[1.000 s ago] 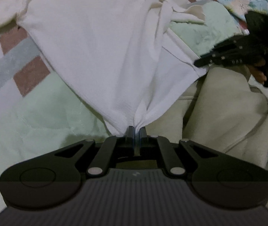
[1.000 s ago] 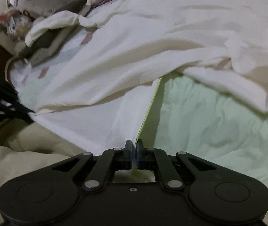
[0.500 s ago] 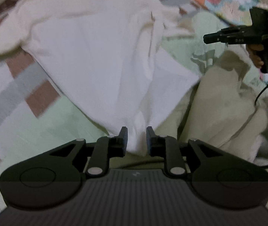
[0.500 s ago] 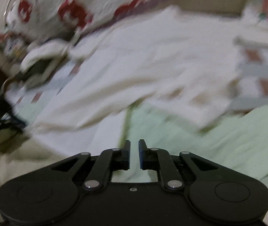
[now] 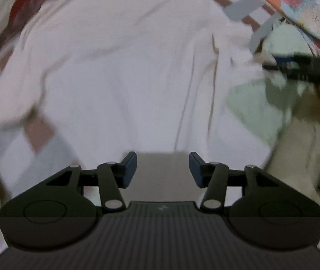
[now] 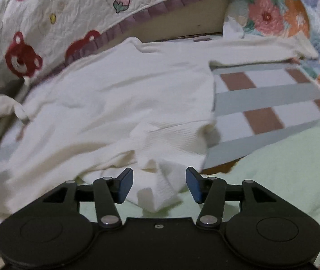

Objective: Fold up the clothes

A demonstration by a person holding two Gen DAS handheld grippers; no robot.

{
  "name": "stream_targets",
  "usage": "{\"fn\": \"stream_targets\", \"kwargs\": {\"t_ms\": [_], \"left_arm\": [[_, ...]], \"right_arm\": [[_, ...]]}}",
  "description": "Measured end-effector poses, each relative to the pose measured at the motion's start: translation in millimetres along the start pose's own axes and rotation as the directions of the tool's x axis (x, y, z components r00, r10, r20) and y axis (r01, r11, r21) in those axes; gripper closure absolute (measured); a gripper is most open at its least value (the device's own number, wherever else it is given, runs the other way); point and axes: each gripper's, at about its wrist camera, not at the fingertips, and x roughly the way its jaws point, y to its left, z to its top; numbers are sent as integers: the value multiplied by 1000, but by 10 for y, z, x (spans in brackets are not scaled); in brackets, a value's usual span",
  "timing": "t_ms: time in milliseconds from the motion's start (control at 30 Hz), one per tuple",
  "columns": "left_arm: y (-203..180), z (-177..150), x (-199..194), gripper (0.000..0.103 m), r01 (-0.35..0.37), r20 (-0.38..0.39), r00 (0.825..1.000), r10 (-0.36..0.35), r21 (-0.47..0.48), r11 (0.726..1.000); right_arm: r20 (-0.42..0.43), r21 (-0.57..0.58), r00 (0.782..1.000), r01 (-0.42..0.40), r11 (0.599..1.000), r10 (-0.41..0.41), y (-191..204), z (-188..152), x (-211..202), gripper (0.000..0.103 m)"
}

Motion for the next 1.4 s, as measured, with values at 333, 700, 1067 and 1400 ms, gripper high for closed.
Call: {"fn": "stream_targets", "kwargs": {"t_ms": [333,700,1067,1400], "left_arm": [[-857,627,853,43,149,210,952,-222,314,938],[-649,936,1492,42,309,81,946,-313,63,949],[-855,869,1359,97,312,38,945,-324,184,932],[-776,839,1141,98,310,98,936,-337,217,926]], "right_arm": [[132,270,991,-71,960,36,-115,-448,-328,98],[-57,46,997,53,998,-50,152,-380,-162,88],[-74,-374,981,138,917,-177,590,49,519,56],[-56,-209,992,98,973,-112,246,117,591,100]]}}
